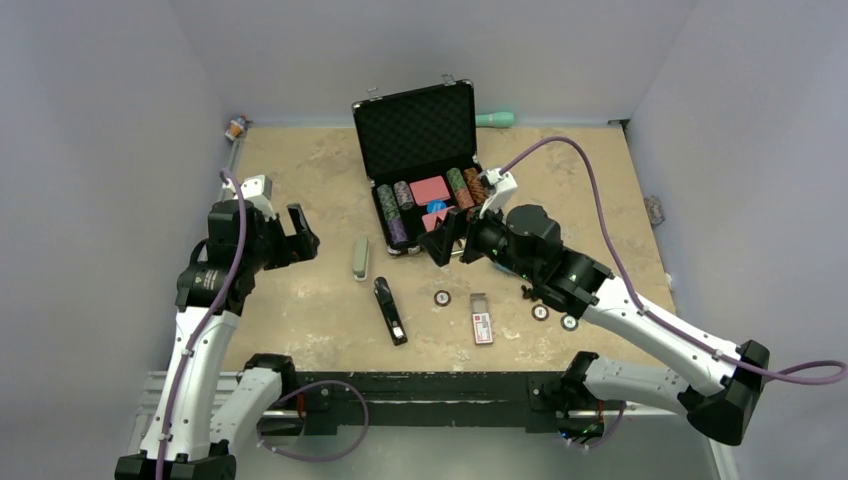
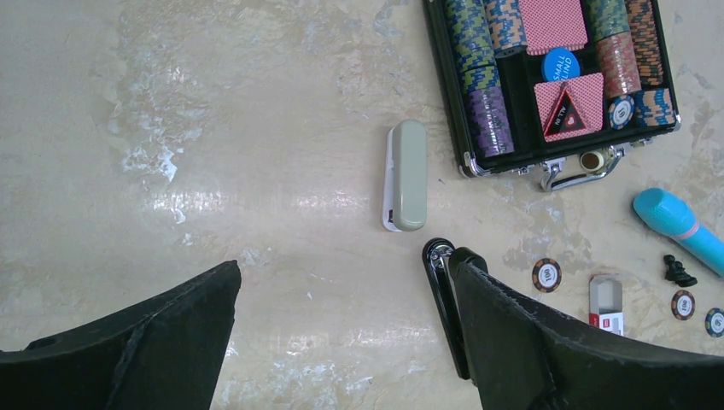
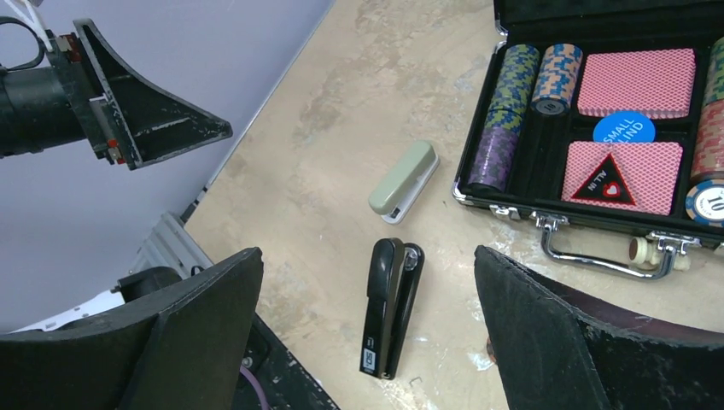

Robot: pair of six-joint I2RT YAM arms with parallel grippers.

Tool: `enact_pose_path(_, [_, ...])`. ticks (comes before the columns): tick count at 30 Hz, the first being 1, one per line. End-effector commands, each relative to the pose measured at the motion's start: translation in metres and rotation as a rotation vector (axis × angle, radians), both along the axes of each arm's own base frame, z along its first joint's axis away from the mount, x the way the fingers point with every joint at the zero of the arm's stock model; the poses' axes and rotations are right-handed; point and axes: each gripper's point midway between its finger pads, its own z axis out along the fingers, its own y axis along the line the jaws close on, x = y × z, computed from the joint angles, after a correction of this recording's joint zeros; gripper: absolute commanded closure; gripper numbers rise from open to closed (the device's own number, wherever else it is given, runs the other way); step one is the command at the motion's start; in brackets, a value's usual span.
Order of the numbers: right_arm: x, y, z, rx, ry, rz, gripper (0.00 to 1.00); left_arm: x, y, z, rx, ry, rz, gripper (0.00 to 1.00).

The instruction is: Unload the staples from the stapler

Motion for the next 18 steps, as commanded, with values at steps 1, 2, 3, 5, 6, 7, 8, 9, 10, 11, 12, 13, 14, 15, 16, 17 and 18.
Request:
enact_pose_path(1, [-0.003,0.009,0.013,0.044,0.007,0.028,0.01,0.002,-0.004,0.014,-0.024,-0.043,-0.003,0.00])
enact_pose_path(2, [-0.005,0.012,0.009,0.034,0.021,0.047,0.01,0.001,-0.004,0.013,-0.024,-0.042,-0.002,0.00])
enact_pose_path(3, [-0.007,0.016,0.005,0.025,0.035,0.067,0.01,0.001,-0.004,0.014,-0.025,-0.044,-0.001,0.00])
enact_pose_path(5, [-0.009,0.024,-0.008,-0.007,0.064,0.087,0.01,0.001,-0.004,0.014,-0.026,-0.044,-0.002,0.00])
enact_pose_path(6, [-0.012,0.029,-0.015,-0.023,0.086,0.097,0.01,0.001,-0.004,0.014,-0.027,-0.044,-0.002,0.00])
enact_pose_path(7, [-0.016,0.037,-0.020,-0.049,0.101,0.102,0.01,0.001,-0.004,0.014,-0.028,-0.044,-0.001,0.00])
enact_pose_path(8, [-0.019,0.042,-0.028,-0.091,0.118,0.096,0.01,0.001,-0.004,0.014,-0.027,-0.046,0.000,0.00])
enact_pose_path(9, [-0.023,0.050,-0.035,-0.137,0.136,0.093,0.01,0.001,-0.004,0.014,-0.026,-0.047,0.000,0.00])
enact_pose_path(10, [-0.026,0.055,-0.045,-0.187,0.150,0.079,0.01,0.001,-0.003,0.014,-0.023,-0.046,0.004,0.00])
enact_pose_path(11, [-0.031,0.063,-0.051,-0.227,0.158,0.083,0.01,0.001,-0.002,0.014,-0.022,-0.047,0.005,0.00])
enact_pose_path(12, [-0.037,0.071,-0.057,-0.259,0.165,0.096,0.01,0.001,-0.002,0.015,-0.021,-0.051,0.007,0.00])
enact_pose_path(13, [-0.042,0.080,-0.063,-0.281,0.173,0.115,0.01,0.000,-0.001,0.015,-0.017,-0.050,0.010,0.00])
enact_pose_path(14, [-0.049,0.088,-0.067,-0.296,0.177,0.136,0.01,0.000,0.000,0.015,-0.017,-0.053,0.014,0.00])
enact_pose_path(15, [-0.055,0.097,-0.072,-0.306,0.178,0.160,0.01,0.000,0.000,0.015,-0.015,-0.054,0.017,0.00])
enact_pose_path(16, [-0.061,0.105,-0.075,-0.311,0.178,0.183,0.02,0.000,0.001,0.015,-0.013,-0.054,0.020,0.00])
enact_pose_path(17, [-0.066,0.111,-0.080,-0.321,0.179,0.204,0.02,0.000,0.001,0.015,-0.012,-0.053,0.020,0.00])
enact_pose_path(18, [-0.070,0.119,-0.090,-0.340,0.187,0.224,0.02,0.000,0.001,0.015,-0.012,-0.053,0.021,0.00])
